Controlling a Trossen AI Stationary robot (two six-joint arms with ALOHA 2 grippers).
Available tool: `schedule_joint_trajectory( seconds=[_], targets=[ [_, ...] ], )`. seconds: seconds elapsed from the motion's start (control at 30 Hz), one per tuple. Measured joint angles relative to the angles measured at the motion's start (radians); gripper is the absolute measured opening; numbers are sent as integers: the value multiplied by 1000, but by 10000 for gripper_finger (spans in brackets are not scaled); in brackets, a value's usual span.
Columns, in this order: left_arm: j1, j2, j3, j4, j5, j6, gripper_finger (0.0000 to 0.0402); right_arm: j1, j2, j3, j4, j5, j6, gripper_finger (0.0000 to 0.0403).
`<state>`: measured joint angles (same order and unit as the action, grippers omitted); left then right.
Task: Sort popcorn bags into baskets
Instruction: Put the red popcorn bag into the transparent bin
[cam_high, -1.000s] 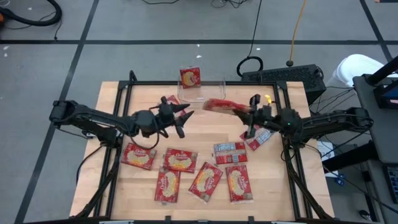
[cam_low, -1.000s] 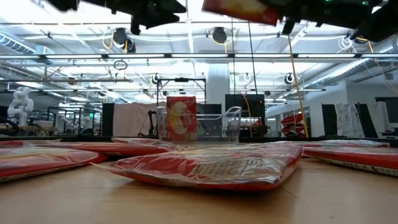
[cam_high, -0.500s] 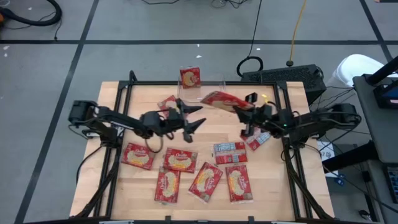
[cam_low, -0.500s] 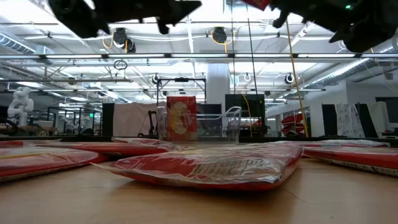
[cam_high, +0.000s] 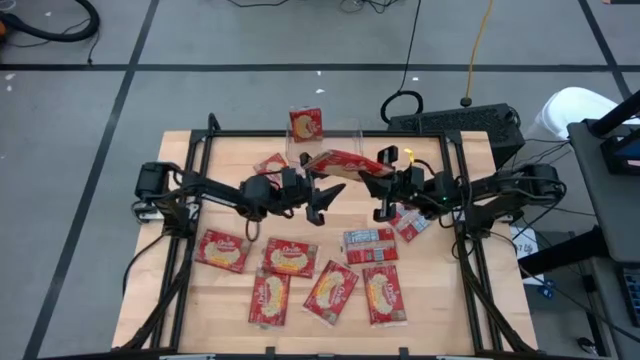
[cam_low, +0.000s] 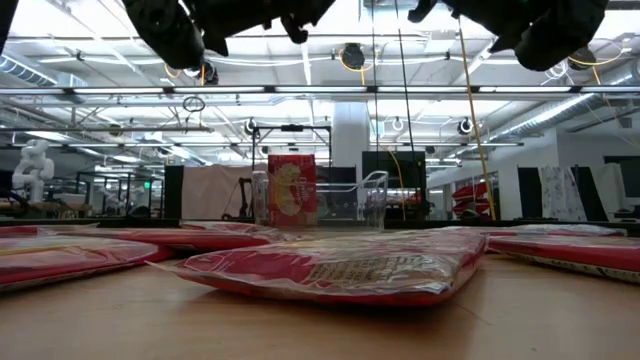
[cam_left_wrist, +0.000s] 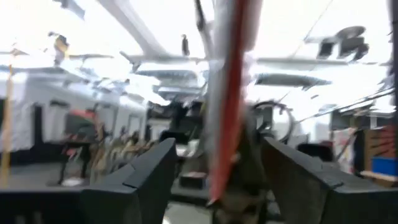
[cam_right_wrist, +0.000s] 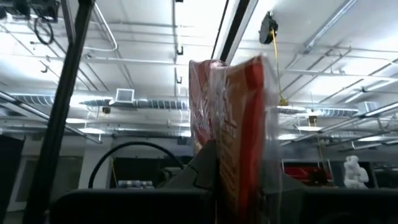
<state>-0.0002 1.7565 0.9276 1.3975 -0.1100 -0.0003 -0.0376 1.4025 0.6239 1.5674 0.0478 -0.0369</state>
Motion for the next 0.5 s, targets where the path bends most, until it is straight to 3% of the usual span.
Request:
schedule_joint_trajectory(
  seconds=[0.2,0.5],
  targets=[
    [12,10,0,74,59,33,187,0,9,2,0,1,3,15],
    [53,10,48,-7,141,1,105,0,7,8,3,1,1,15]
  ],
)
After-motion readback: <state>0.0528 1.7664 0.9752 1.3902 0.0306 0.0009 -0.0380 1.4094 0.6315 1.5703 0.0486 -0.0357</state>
